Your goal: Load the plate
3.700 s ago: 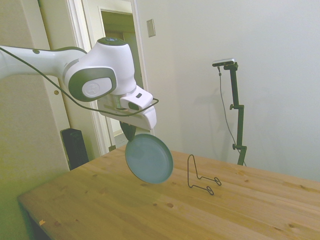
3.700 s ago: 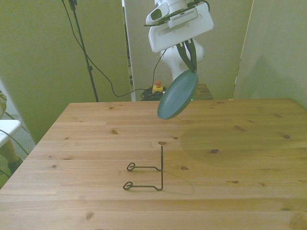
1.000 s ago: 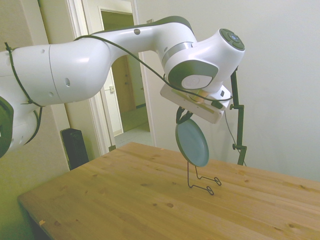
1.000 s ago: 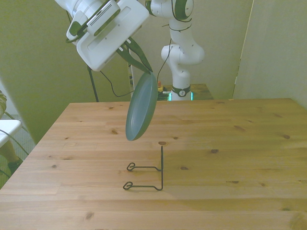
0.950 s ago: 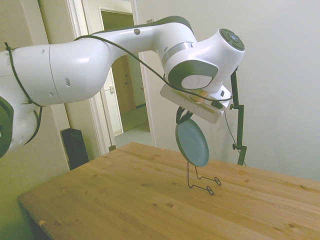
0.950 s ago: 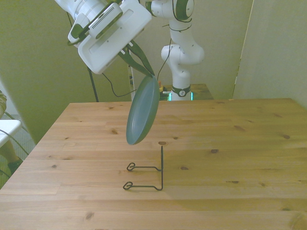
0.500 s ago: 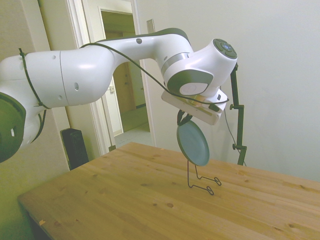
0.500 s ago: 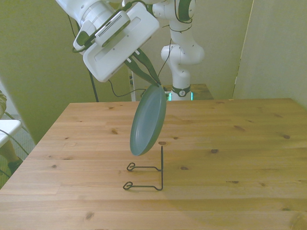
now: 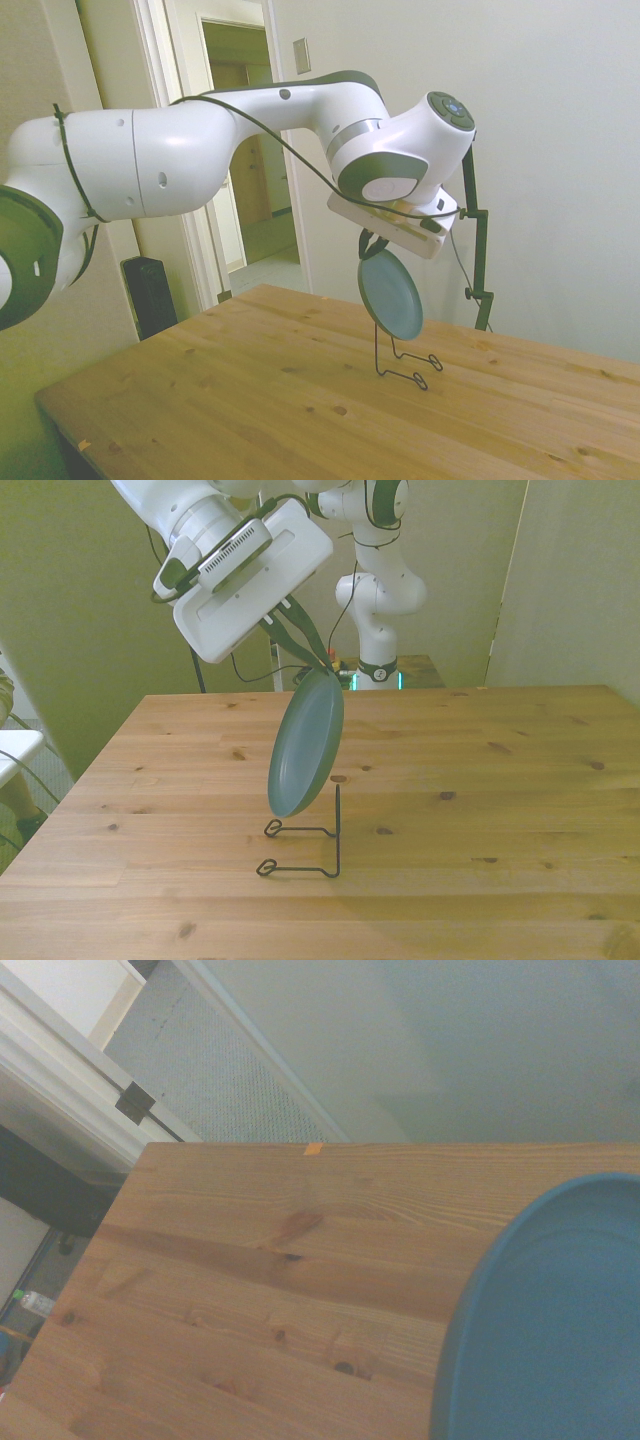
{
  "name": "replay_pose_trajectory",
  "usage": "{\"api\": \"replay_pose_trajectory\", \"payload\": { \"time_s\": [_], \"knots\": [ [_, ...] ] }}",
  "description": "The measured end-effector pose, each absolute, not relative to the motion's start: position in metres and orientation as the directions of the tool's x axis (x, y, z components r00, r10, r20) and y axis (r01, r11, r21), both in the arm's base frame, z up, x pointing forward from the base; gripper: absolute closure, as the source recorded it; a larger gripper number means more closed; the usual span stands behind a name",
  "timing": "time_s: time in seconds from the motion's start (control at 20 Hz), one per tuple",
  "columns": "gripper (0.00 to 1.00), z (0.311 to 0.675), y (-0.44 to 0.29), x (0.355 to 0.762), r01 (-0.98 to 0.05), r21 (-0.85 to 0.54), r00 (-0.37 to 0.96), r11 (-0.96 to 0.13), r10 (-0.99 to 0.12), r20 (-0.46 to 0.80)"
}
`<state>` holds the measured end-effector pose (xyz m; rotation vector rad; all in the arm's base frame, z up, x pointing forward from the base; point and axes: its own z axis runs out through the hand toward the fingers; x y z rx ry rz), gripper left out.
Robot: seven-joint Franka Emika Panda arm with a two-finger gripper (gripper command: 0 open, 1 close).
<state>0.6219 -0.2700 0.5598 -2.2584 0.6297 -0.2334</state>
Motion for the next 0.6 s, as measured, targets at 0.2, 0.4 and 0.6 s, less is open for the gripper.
{"api": "replay_pose_trajectory", "payload": {
  "time_s": [0.2, 0.4, 0.6],
  "knots": [
    [1.00, 0.547, -0.277, 0.626, -0.357, -0.744, 0.863, -0.566, -0.505, -0.030],
    [1.00, 0.536, -0.278, 0.631, -0.323, -0.765, 0.874, -0.557, -0.485, -0.016],
    [1.00, 0.519, -0.275, 0.638, -0.313, -0.770, 0.885, -0.556, -0.465, -0.024]
  ]
}}
